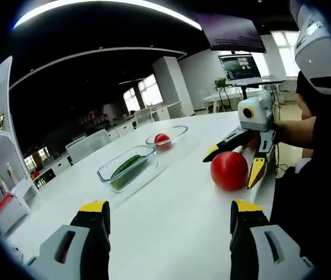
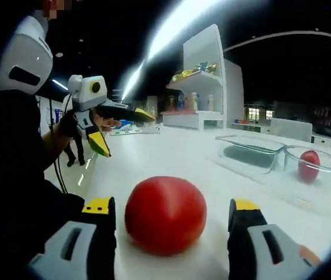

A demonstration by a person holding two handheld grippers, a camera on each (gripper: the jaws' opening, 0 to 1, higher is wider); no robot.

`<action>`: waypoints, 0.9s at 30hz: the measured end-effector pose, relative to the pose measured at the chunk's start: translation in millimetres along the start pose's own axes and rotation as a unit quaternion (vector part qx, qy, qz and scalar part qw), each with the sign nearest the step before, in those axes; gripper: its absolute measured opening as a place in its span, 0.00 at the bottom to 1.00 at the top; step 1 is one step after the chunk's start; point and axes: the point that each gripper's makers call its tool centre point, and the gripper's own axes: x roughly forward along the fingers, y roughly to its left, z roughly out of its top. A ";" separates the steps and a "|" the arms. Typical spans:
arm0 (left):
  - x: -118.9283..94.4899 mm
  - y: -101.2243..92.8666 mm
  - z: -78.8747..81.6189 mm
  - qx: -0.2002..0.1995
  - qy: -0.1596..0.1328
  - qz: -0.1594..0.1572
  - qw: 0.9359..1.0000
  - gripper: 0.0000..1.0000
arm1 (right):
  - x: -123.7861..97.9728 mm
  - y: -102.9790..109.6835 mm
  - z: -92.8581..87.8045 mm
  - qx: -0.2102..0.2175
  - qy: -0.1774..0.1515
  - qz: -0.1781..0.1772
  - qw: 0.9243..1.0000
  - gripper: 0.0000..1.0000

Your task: Sort the scattered tomatoes and cucumbers on the table and place them into their respective storage containers

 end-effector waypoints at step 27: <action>0.3 2.0 -3.0 0.001 0.003 0.004 1.000 0.83 | -1.0 4.3 -7.6 0.021 0.022 0.009 0.999 0.48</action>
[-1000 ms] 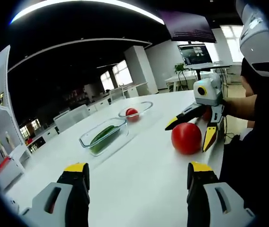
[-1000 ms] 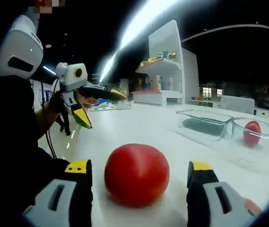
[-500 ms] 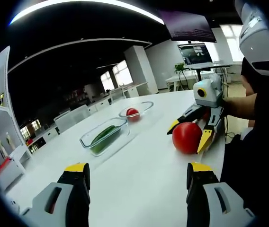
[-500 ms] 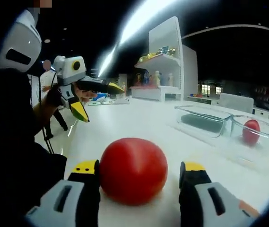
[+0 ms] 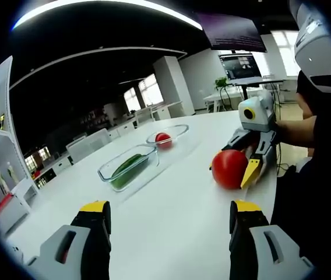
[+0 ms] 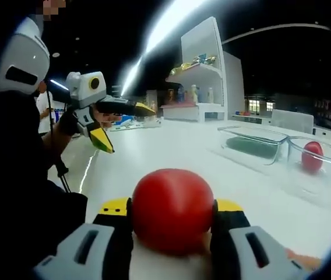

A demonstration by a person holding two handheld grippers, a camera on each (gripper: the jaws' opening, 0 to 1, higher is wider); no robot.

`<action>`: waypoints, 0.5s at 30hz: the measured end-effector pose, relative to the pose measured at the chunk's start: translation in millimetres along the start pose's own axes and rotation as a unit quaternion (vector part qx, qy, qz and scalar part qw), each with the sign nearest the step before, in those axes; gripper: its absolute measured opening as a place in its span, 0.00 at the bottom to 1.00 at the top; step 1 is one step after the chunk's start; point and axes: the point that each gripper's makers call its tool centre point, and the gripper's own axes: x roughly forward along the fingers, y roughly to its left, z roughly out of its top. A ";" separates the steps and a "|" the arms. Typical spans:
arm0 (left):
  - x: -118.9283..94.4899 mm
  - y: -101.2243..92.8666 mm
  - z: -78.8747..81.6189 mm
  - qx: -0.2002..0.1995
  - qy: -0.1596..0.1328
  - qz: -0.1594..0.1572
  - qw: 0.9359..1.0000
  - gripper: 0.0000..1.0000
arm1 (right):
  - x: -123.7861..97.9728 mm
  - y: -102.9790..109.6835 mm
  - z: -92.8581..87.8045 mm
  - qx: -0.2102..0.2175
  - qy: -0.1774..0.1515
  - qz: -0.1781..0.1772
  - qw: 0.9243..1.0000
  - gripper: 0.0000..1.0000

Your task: Sort the scattered tomatoes and cucumbers on the table and place them into their respective storage containers

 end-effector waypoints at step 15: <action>2.9 2.8 -0.5 -0.003 0.000 0.000 1.000 0.83 | -6.7 -3.6 19.2 0.034 -0.030 -0.015 0.999 0.45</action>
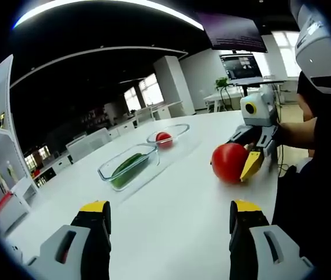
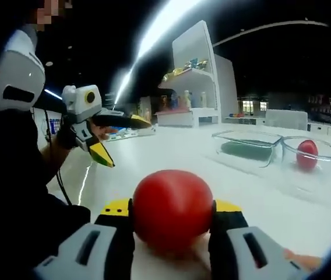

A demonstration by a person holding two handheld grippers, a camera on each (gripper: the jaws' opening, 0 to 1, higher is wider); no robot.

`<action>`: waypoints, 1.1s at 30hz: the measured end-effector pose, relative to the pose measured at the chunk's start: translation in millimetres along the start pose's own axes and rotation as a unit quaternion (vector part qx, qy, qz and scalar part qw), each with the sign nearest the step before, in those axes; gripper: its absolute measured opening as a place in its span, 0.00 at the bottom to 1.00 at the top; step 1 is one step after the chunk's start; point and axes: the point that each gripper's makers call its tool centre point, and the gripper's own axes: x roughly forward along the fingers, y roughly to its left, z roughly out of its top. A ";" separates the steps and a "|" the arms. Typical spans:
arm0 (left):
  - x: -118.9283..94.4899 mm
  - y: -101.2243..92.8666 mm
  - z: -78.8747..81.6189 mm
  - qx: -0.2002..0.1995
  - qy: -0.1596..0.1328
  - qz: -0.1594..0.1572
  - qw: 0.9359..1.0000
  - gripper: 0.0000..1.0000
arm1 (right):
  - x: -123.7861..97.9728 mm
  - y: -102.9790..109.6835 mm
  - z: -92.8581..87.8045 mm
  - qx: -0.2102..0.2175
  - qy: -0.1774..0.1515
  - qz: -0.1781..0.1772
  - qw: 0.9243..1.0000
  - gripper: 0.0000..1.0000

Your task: Sort the scattered tomatoes and cucumbers on the table and place them into their respective storage containers

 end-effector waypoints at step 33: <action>-2.8 -3.8 6.6 0.008 -0.005 -0.002 1.000 0.83 | -75.5 -9.0 97.6 -0.042 -0.091 -0.064 0.993 0.45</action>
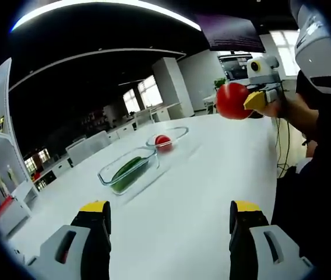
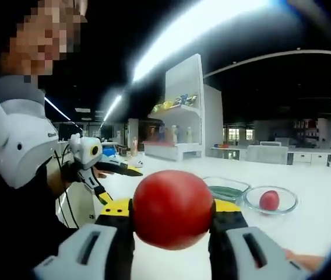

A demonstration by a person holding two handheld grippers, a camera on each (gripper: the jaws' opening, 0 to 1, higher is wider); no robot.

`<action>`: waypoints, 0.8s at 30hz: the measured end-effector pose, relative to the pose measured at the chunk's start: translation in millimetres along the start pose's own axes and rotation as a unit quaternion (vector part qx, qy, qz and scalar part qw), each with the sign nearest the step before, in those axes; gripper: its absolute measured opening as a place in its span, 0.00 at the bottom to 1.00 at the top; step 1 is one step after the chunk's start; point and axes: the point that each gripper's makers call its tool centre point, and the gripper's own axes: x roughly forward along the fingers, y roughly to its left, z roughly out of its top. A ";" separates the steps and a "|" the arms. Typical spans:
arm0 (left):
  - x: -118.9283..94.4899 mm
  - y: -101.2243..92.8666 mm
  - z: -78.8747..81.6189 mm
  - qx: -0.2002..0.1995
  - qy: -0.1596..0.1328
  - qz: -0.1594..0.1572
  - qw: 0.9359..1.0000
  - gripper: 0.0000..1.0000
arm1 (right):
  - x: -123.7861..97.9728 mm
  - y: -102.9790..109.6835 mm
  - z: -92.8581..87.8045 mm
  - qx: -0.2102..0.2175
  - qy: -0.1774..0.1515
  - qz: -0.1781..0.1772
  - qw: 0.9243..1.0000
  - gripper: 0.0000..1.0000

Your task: Sort the scattered tomatoes and cucumbers on the table and place them into their respective storage containers

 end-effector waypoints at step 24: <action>-5.5 2.3 1.9 0.004 0.003 0.006 1.000 0.83 | 32.5 -108.6 46.8 -0.024 -0.045 -0.067 0.996 0.45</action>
